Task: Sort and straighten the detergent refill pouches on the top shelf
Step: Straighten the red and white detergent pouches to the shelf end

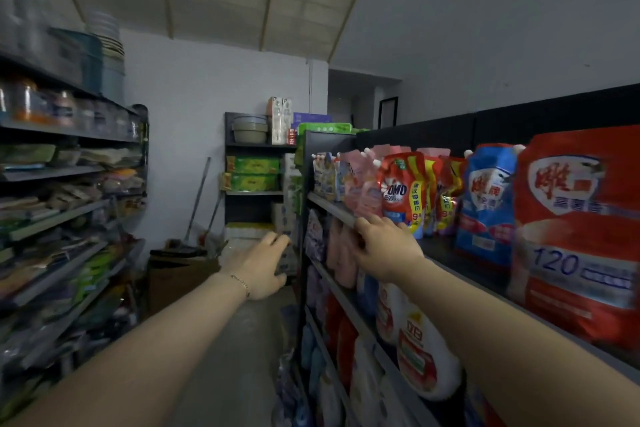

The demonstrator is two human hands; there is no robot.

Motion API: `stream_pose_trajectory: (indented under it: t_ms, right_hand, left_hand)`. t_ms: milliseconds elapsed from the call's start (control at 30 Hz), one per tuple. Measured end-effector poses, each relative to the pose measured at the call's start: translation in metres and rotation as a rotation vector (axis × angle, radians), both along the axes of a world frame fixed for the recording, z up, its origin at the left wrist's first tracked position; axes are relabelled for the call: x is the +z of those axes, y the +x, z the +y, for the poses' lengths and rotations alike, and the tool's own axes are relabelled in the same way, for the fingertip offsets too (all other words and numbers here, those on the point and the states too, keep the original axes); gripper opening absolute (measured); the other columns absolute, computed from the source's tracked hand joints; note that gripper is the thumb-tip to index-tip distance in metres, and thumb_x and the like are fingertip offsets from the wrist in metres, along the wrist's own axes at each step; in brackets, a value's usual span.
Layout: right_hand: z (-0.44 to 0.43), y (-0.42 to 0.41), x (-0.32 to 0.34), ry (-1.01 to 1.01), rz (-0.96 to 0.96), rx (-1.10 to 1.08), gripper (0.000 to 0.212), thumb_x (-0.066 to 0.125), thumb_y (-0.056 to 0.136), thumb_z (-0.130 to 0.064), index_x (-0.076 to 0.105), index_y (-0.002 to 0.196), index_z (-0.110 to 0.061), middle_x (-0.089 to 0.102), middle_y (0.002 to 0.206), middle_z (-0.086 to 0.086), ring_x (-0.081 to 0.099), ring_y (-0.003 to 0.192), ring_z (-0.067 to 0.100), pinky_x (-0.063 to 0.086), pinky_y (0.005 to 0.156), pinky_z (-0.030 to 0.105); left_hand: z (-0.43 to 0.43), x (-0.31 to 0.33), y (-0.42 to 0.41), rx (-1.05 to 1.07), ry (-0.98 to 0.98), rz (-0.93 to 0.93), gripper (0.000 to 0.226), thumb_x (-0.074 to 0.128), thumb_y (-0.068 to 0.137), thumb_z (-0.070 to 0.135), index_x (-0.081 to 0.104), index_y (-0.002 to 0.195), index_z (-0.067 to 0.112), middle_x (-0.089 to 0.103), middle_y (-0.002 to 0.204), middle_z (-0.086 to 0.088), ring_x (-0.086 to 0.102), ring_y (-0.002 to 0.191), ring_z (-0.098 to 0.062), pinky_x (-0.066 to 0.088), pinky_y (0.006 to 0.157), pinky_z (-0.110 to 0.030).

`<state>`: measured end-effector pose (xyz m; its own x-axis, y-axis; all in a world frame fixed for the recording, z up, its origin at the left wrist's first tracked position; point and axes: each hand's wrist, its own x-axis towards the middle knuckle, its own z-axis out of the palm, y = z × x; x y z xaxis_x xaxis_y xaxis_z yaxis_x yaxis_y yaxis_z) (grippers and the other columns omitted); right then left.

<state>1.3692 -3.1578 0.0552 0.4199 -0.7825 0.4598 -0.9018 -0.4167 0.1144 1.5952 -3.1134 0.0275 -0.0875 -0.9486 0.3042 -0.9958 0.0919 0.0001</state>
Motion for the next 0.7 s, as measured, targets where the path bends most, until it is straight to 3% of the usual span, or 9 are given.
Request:
stream_pose_trajectory:
  t_ms: [333,433,533,600,700]
  right_hand:
    - [-0.147,0.01,-0.019,-0.042,0.036,-0.146,0.042,0.048,0.093,-0.034,0.041,0.131,-0.018,0.044,0.126,0.004,0.04,0.119,0.026,0.034,0.097,0.042]
    - [-0.193,0.005,-0.021,-0.113,0.046,-0.218,0.044,0.048,0.092,-0.029,0.038,0.134,-0.017,0.036,0.137,0.006,0.034,0.126,0.027,0.033,0.1,0.042]
    - [-0.237,-0.001,-0.021,-0.1,0.066,-0.303,0.062,0.04,0.098,-0.033,0.011,0.151,-0.02,0.002,0.16,0.009,0.003,0.146,0.029,0.019,0.113,0.046]
    - [-0.266,-0.005,-0.016,-0.056,0.103,-0.367,0.071,0.036,0.1,-0.039,-0.01,0.152,-0.026,-0.024,0.158,0.008,-0.021,0.145,0.029,0.005,0.116,0.048]
    - [-0.3,-0.01,-0.01,-0.034,0.123,-0.521,0.085,0.041,0.096,-0.035,-0.028,0.146,-0.029,-0.039,0.151,0.009,-0.039,0.134,0.029,-0.006,0.115,0.052]
  left_hand:
    - [-0.184,-0.011,0.002,-0.188,0.003,0.007,0.062,0.052,0.094,0.041,0.022,0.146,0.025,0.025,0.149,0.001,0.039,0.129,-0.023,0.04,0.101,-0.044]
    - [-0.248,-0.009,-0.006,-0.271,-0.02,-0.007,0.065,0.049,0.095,0.042,0.018,0.149,0.024,0.022,0.152,0.003,0.034,0.134,-0.021,0.036,0.104,-0.044]
    - [-0.307,-0.003,-0.021,-0.371,-0.023,-0.028,0.067,0.047,0.097,0.037,0.011,0.152,0.024,0.008,0.159,0.005,0.022,0.142,-0.021,0.027,0.112,-0.046]
    - [-0.346,0.005,-0.037,-0.441,-0.046,-0.057,0.069,0.046,0.097,0.034,0.007,0.153,0.024,-0.002,0.161,0.005,0.013,0.145,-0.02,0.021,0.115,-0.046]
    - [-0.391,0.016,-0.061,-0.543,-0.086,-0.08,0.076,0.046,0.097,0.036,-0.003,0.154,0.022,-0.013,0.161,0.004,0.0,0.148,-0.017,0.014,0.117,-0.045]
